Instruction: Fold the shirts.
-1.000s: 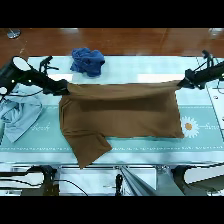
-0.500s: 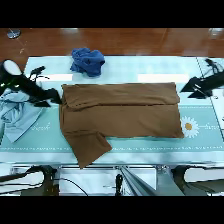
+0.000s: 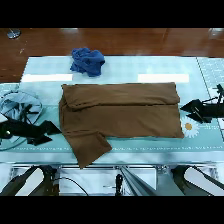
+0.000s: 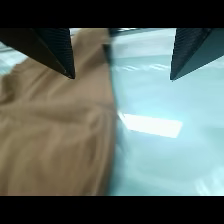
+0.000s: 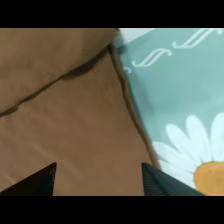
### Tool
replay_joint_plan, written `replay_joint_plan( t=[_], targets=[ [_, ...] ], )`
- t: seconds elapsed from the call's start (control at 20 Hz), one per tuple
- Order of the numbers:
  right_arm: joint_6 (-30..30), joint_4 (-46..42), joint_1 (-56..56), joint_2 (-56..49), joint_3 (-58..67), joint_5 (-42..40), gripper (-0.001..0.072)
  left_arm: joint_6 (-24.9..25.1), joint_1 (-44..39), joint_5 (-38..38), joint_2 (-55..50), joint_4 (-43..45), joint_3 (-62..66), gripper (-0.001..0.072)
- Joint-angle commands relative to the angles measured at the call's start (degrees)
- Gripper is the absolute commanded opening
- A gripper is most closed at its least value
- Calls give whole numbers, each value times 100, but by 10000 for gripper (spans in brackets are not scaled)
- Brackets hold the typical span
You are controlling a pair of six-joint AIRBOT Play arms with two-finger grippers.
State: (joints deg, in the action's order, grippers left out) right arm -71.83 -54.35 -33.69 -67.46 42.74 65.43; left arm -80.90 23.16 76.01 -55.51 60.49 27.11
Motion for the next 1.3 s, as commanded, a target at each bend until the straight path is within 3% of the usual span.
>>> replay_joint_plan(
  t=[0.0,0.15,0.45,0.5,0.55,0.65,0.75,1.0,1.25],
  targets=[
    [210,446,-37,203,-442,-103,618,-170,-376,-420,402,-514,-793,704],
    [208,549,-37,203,-442,98,618,208,-986,-1027,400,-1517,-1060,704],
    [140,153,-745,205,-330,581,618,-76,-2570,-2177,374,-1709,-1351,693],
    [9,-219,-975,205,-330,673,618,-76,-2612,-2146,374,-1707,-1344,460],
    [-195,-750,-1189,203,-330,824,618,13,-2597,-2002,376,-1707,-1342,40],
    [-682,-1622,-1436,203,-337,1097,618,74,-2592,-1878,376,-1703,-1296,21],
    [-807,-1840,-1440,179,-448,1202,618,70,-2592,-1875,378,-1705,-1213,21],
    [-417,-1012,-968,-321,-595,1189,617,72,-2592,-1882,376,-1707,-1156,22],
    [-177,-463,-166,-874,-595,680,618,70,-2592,-1880,376,-1707,-1156,22]
  ],
)
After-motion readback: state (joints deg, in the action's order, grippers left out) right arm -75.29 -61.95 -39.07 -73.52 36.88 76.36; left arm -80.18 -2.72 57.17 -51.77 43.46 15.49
